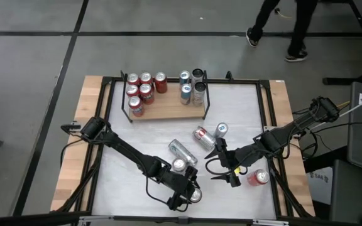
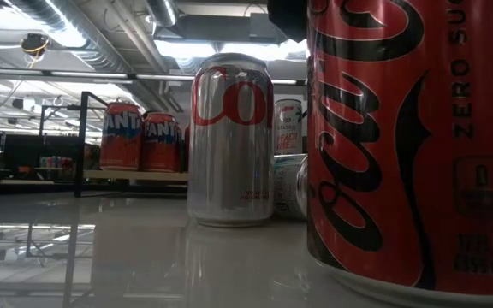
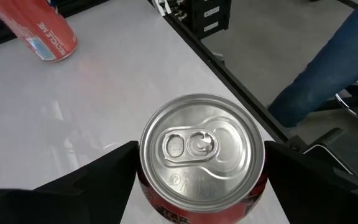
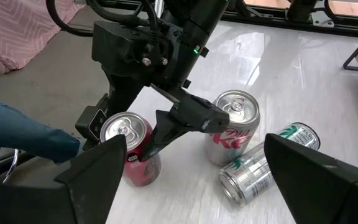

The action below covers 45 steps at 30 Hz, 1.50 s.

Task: Place canned beverage on shelf
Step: Put the red black soda can on the shelf aligned with the other red black soda can

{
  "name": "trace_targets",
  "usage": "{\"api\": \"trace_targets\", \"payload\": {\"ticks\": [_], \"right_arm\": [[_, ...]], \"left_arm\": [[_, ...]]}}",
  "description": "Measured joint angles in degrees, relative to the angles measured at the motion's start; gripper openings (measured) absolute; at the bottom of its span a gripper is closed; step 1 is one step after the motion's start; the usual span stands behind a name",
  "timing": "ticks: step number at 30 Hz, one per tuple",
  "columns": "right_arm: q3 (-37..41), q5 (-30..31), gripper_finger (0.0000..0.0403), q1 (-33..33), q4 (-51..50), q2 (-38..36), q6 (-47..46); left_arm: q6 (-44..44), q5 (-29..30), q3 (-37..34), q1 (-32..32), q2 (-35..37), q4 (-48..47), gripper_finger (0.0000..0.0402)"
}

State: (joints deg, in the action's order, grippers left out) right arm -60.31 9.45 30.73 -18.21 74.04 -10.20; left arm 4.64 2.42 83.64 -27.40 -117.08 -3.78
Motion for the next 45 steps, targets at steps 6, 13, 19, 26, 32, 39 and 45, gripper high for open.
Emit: {"api": "trace_targets", "payload": {"ticks": [6,13,19,26,32,39,45], "right_arm": [[0.0,-0.01,0.0372,0.01,0.01,0.0,0.0],[0.0,-0.02,0.0372,0.01,0.02,0.0,0.07],[0.0,-0.02,0.0372,0.01,0.02,0.0,0.05],[0.0,-0.02,0.0372,0.01,-0.03,-0.27,0.09],[0.0,0.02,0.0372,0.01,-0.3,-3.6,0.16],[-0.02,1.92,0.0372,0.01,-2.65,-10.78,0.28],[-0.04,7.06,0.0372,-0.01,-5.98,-17.09,1.04]], "left_arm": [[-0.07,0.04,0.0,0.0,0.0,-1.04,0.0326],[-0.21,0.02,0.0,0.0,0.02,-0.67,0.0287],[-3.08,0.11,0.0,0.0,0.02,-0.11,0.0277],[-7.7,-0.13,-0.07,0.43,0.17,1.43,0.0277],[-10.57,0.1,-0.07,2.02,1.95,3.72,0.0277],[-10.71,3.03,-0.07,4.93,6.83,3.87,0.0277],[-10.54,4.64,-0.04,8.77,12.95,-0.02,0.0277]]}}
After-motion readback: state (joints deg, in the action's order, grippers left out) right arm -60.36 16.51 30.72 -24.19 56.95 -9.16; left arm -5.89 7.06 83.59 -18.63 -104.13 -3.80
